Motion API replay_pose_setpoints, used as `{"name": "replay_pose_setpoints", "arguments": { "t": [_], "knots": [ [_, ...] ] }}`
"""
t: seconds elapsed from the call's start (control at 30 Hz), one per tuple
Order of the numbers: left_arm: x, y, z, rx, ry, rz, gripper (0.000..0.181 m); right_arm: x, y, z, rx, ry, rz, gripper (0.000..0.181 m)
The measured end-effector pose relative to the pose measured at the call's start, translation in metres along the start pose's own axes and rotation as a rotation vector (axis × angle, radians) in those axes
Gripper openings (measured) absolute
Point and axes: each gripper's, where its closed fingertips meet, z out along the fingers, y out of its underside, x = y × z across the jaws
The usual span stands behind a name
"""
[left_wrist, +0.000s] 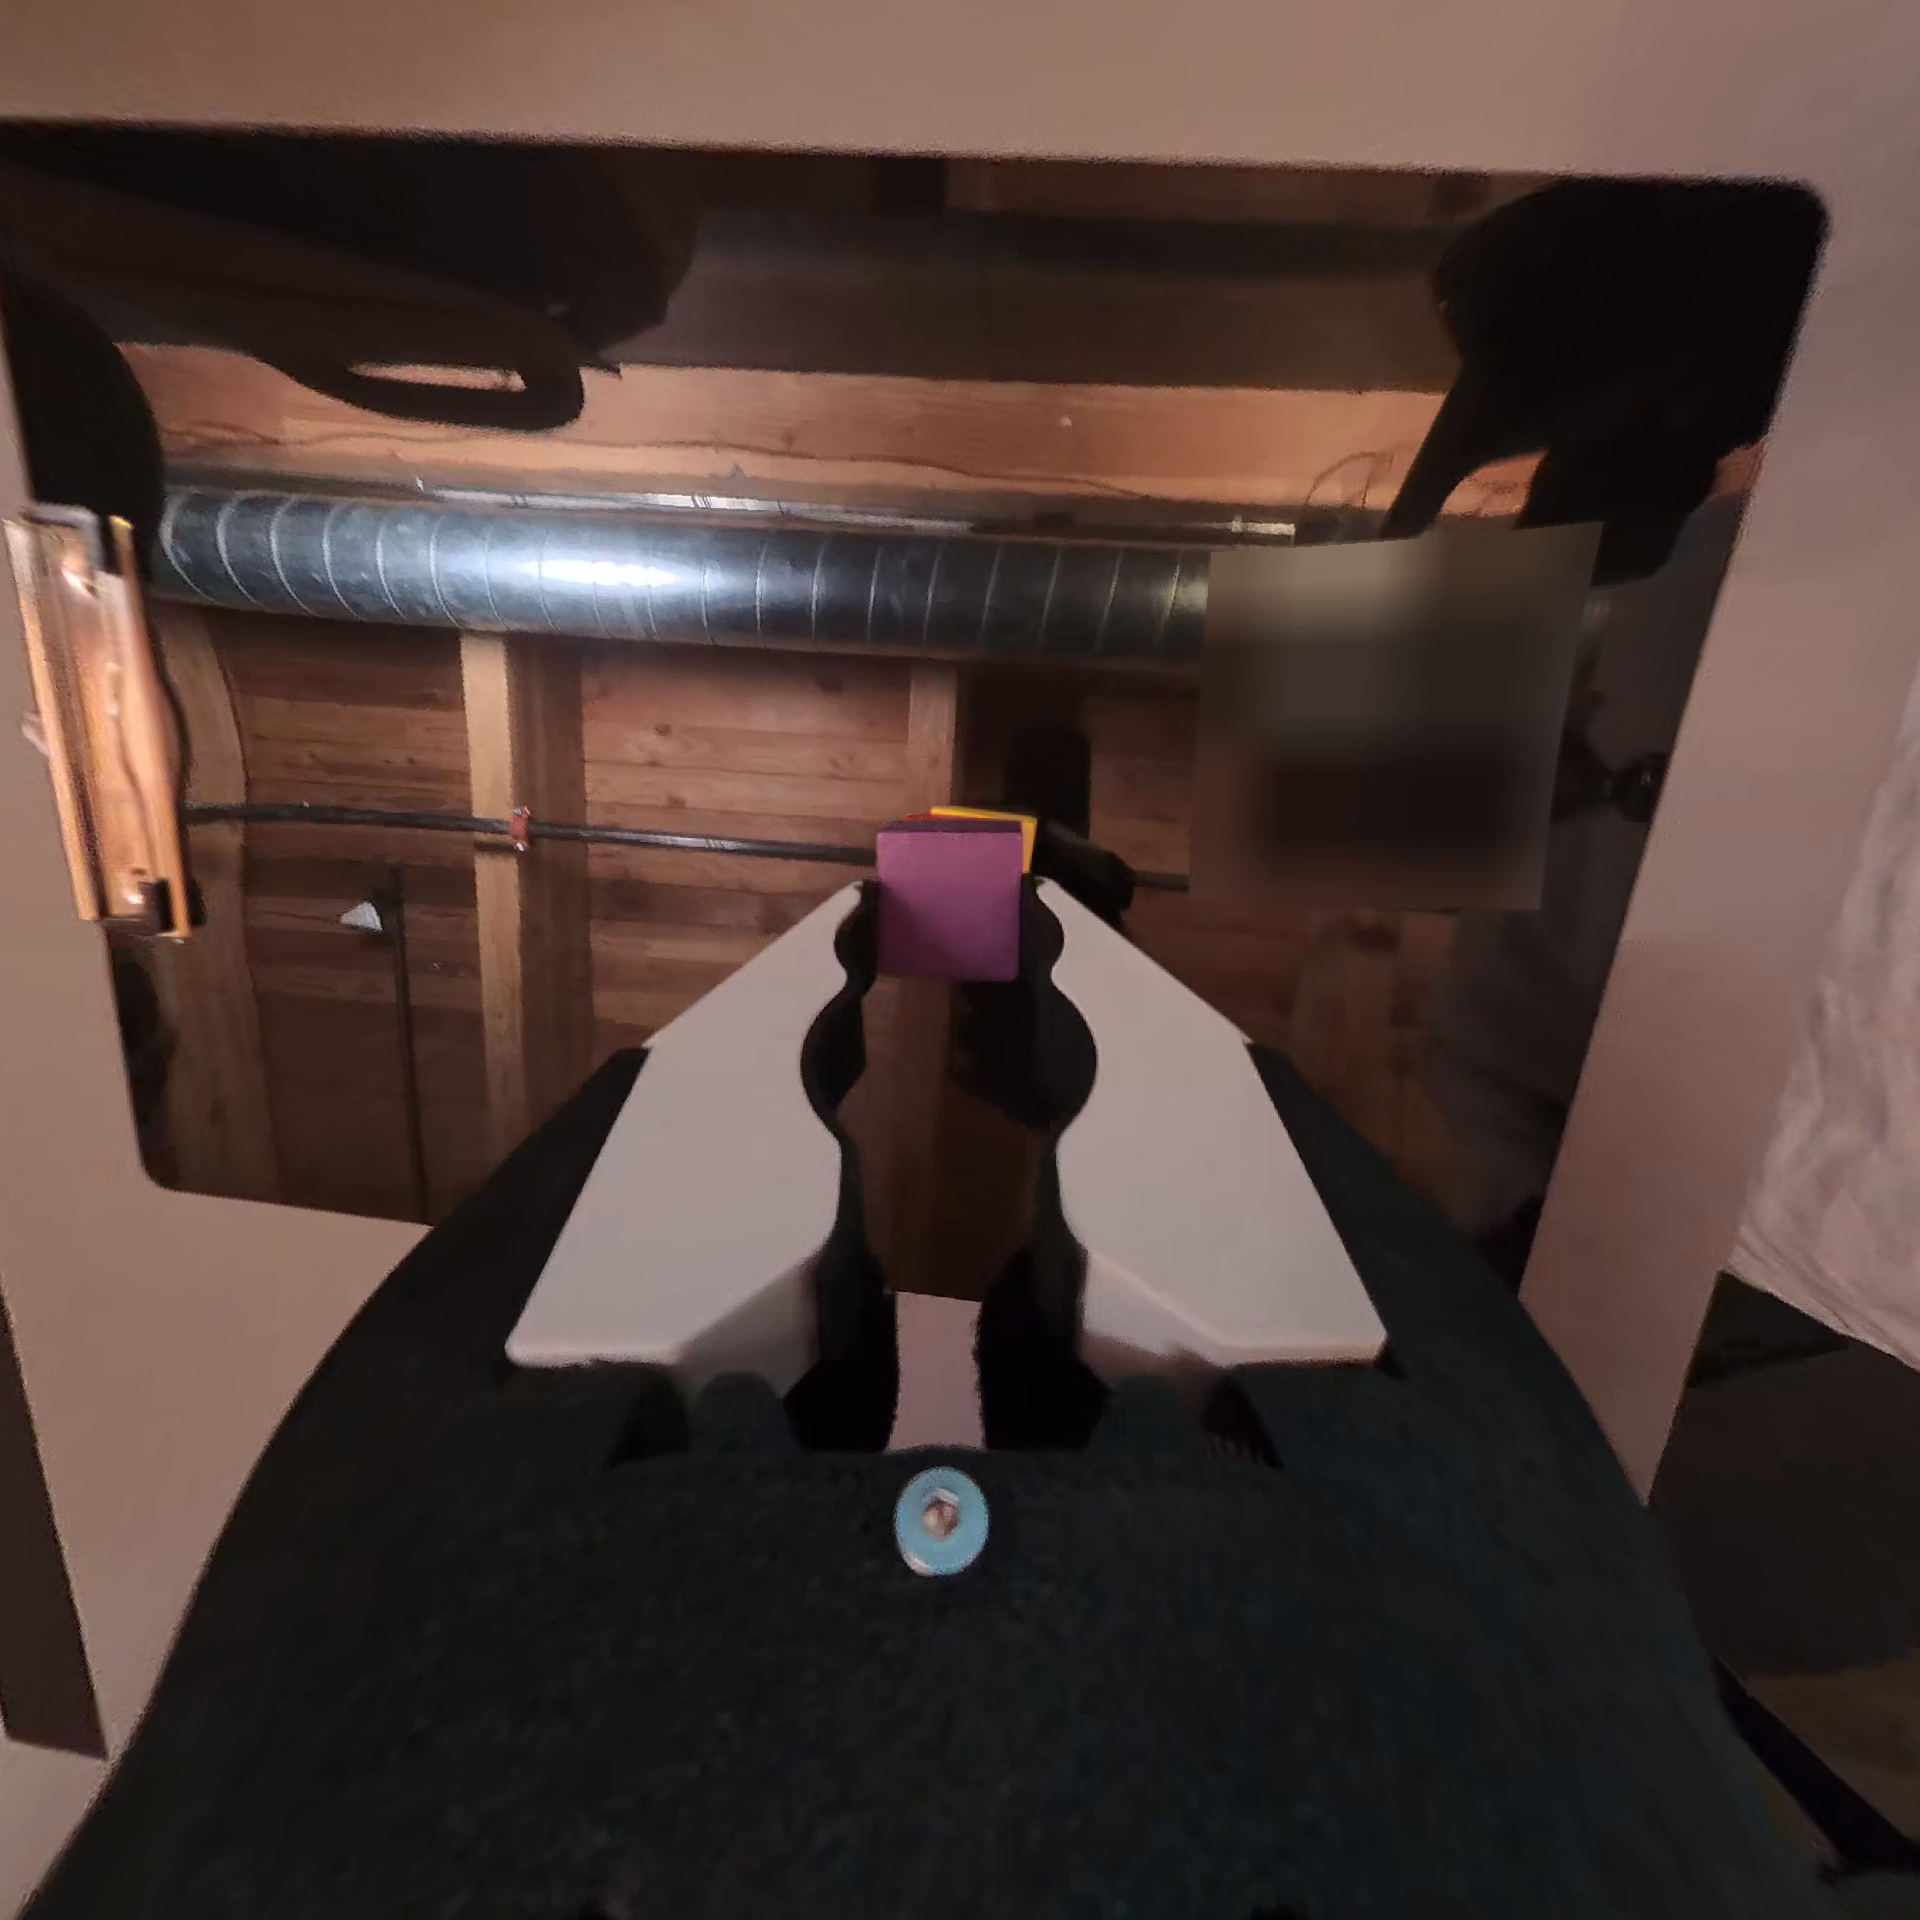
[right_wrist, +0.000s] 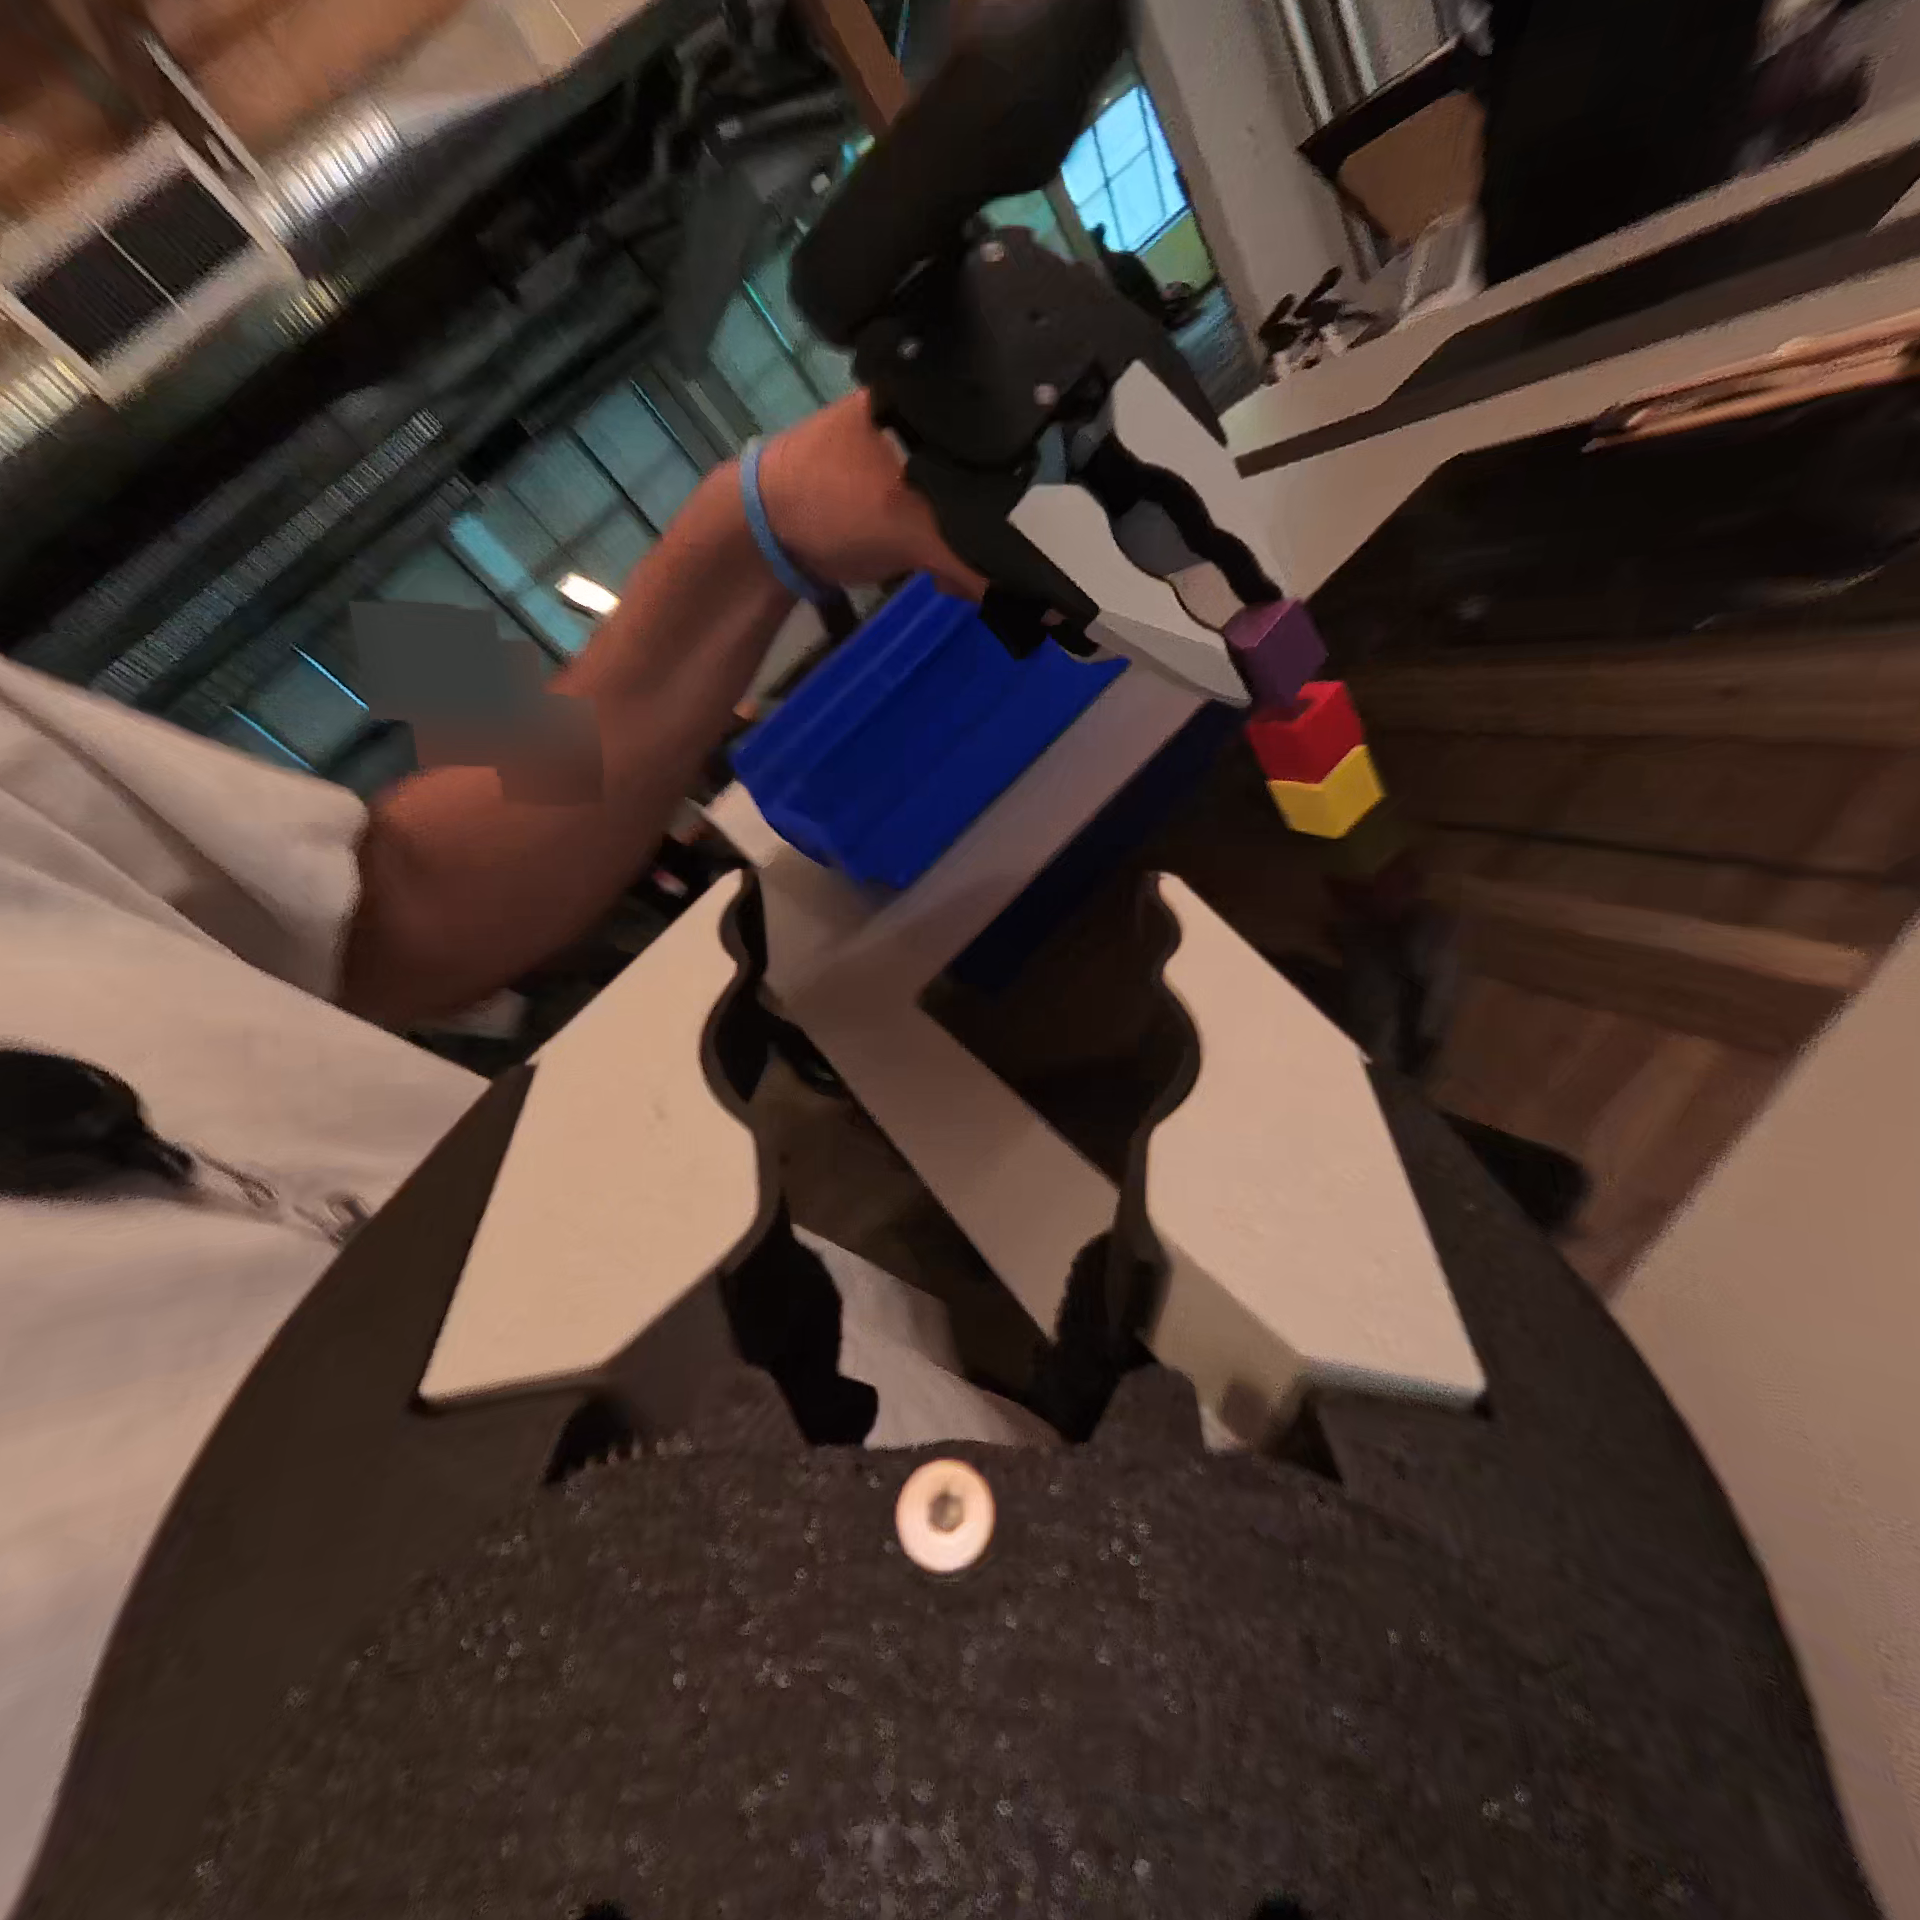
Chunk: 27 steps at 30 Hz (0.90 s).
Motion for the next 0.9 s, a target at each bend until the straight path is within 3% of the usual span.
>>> {"name": "replay_pose_setpoints", "arguments": {
  "t": [0.07,0.2,0.3,0.47,0.53,0.57,0.77,0.83,0.9],
  "knots": [
    [0.007,-0.013,-0.021,0.122,-0.031,0.019,0.028,0.001,-0.014,0.011,0.039,-0.087,0.219,0.068],
    [0.054,-0.064,-0.091,0.587,-0.042,0.111,0.027,-0.01,-0.062,0.024,0.204,-0.467,0.679,0.06],
    [0.086,-0.086,-0.134,0.823,-0.101,0.193,0.027,-0.02,-0.068,0.037,0.151,-0.654,0.869,0.066],
    [0.111,-0.085,-0.142,0.867,-0.12,0.237,0.028,-0.048,-0.061,0.052,0.029,-0.769,0.895,0.058],
    [0.115,-0.083,-0.136,0.847,-0.133,0.24,0.028,-0.058,-0.056,0.053,-0.014,-0.807,0.885,0.037],
    [0.119,-0.083,-0.133,0.843,-0.129,0.243,0.028,-0.059,-0.053,0.055,-0.033,-0.809,0.896,0.028],
    [0.122,-0.062,-0.125,0.775,-0.078,0.042,0.032,-0.05,-0.043,0.05,-0.115,-0.665,0.771,0.026],
    [0.125,-0.051,-0.125,0.78,-0.053,-0.045,0.033,-0.038,-0.051,0.033,-0.148,-0.533,0.601,0.026],
    [0.129,-0.039,-0.121,0.782,-0.044,-0.141,0.032,-0.007,-0.062,0.008,-0.181,-0.301,0.383,0.026]
  ]
}}
